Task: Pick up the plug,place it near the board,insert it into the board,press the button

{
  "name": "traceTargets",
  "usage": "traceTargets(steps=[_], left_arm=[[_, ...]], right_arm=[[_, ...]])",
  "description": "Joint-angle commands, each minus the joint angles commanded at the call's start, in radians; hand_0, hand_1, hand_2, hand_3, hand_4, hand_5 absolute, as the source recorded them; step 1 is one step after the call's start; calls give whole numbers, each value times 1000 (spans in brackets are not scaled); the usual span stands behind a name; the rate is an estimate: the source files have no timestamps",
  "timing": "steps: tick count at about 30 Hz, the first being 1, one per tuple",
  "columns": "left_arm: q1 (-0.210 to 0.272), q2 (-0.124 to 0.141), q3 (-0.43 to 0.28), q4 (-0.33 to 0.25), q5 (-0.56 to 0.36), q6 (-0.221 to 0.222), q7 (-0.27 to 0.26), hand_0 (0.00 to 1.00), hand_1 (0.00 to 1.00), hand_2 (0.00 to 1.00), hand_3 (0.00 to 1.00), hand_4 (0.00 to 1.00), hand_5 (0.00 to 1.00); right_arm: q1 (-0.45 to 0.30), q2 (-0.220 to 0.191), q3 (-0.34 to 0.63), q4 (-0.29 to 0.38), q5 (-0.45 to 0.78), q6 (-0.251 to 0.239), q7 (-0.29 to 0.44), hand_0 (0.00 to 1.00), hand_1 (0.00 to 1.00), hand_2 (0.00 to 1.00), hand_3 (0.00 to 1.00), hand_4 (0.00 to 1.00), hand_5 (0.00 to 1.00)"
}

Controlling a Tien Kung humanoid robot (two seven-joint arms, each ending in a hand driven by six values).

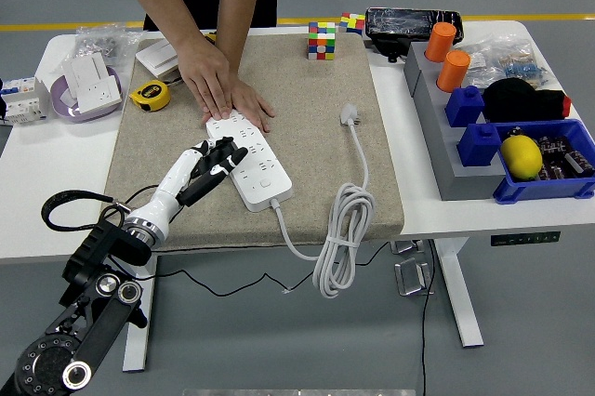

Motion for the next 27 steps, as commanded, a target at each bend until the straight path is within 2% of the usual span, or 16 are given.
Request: traceTargets(steps=[12,27], left_arm=[[-63,4,29,92,71,-6,-17,998,995,947,897,998,998],[-115,7,78,109,129,-3,-27,998,993,942,892,998,998]], right_arm=[[6,-1,2,1,-1,0,0,825,796,756,764,998,998],[11,-3,0,1,1,-1,0,825,797,755,764,998,998]])
